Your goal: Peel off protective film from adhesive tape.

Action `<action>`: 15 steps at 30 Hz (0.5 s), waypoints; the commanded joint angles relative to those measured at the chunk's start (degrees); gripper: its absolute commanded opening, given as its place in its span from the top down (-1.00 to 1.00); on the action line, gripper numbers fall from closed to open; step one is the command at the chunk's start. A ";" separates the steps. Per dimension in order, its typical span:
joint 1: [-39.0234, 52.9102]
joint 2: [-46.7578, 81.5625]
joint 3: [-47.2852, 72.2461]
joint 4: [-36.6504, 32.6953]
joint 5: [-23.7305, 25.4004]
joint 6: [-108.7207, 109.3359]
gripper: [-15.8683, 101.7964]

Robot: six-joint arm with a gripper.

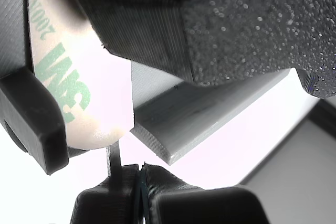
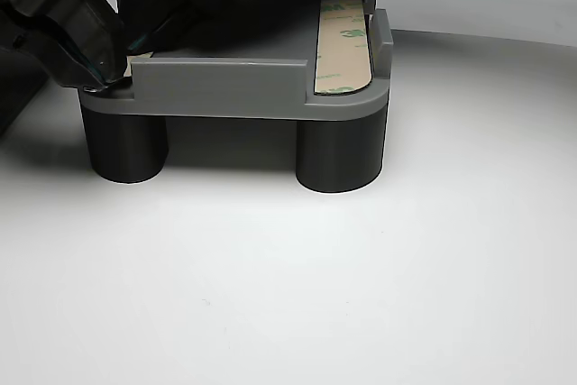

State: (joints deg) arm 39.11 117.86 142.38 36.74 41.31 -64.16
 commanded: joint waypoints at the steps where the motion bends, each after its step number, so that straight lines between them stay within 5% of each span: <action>1: -0.18 0.97 -1.93 -0.26 0.00 0.18 0.89; 15: -0.09 1.05 -1.76 -0.09 -0.09 0.70 0.89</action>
State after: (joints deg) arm 39.20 117.86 142.38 36.83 41.31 -63.63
